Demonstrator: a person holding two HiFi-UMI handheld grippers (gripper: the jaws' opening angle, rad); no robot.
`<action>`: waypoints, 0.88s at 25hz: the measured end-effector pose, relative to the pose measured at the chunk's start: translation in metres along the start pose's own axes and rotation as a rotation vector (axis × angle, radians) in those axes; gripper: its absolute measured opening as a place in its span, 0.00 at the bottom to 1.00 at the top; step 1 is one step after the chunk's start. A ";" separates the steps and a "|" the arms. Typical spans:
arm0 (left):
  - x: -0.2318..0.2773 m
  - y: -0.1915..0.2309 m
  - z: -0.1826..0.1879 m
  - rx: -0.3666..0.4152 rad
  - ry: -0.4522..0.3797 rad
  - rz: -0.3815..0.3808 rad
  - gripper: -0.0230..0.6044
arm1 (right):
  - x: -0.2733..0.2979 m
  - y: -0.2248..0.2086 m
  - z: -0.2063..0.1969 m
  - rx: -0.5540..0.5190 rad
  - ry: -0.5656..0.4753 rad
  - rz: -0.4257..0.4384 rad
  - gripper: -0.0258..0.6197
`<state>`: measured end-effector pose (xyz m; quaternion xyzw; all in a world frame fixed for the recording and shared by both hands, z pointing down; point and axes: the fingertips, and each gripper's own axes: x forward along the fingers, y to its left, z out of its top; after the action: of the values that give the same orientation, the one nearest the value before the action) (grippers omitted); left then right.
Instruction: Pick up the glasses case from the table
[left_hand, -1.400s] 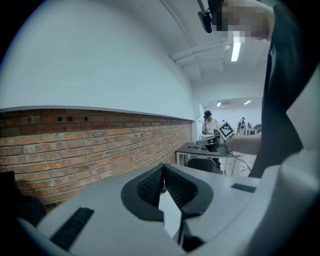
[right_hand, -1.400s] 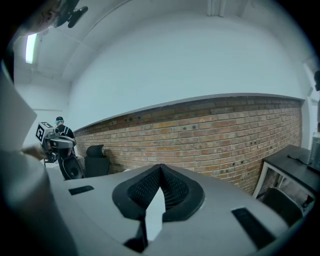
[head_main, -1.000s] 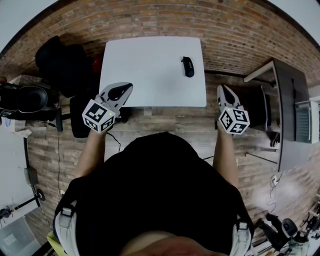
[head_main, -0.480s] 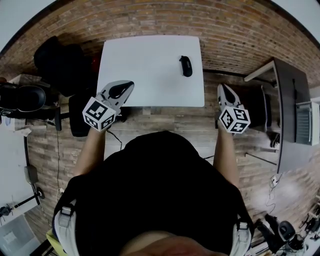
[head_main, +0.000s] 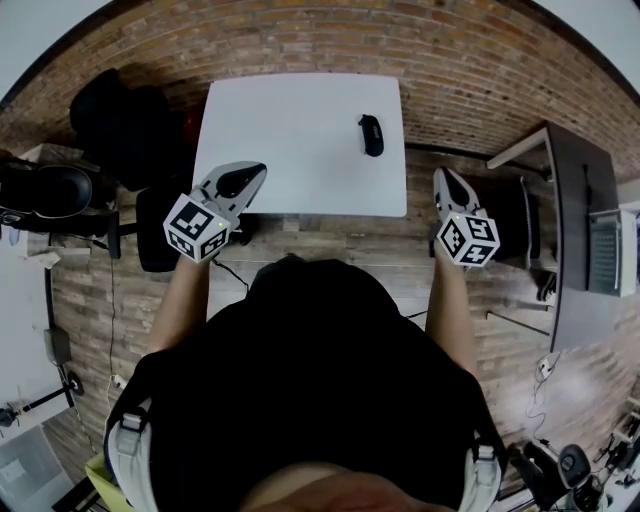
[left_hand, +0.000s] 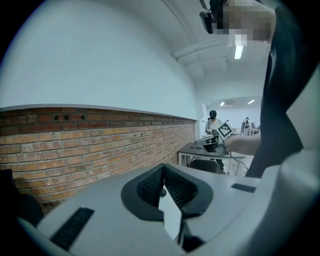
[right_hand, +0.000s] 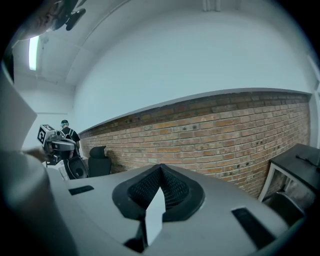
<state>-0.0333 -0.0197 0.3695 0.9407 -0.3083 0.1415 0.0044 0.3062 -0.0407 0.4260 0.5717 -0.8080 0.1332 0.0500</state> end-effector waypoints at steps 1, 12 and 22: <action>0.000 0.000 0.000 -0.003 -0.002 0.001 0.05 | 0.000 0.001 0.000 -0.002 0.002 0.002 0.06; -0.005 0.000 -0.004 -0.010 -0.002 -0.006 0.05 | -0.001 0.004 -0.002 0.000 0.013 -0.002 0.06; -0.004 0.018 -0.010 -0.025 -0.012 -0.002 0.05 | 0.013 0.004 0.001 -0.005 0.024 -0.013 0.06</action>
<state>-0.0497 -0.0309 0.3766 0.9417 -0.3091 0.1321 0.0143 0.2983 -0.0514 0.4273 0.5752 -0.8039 0.1379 0.0620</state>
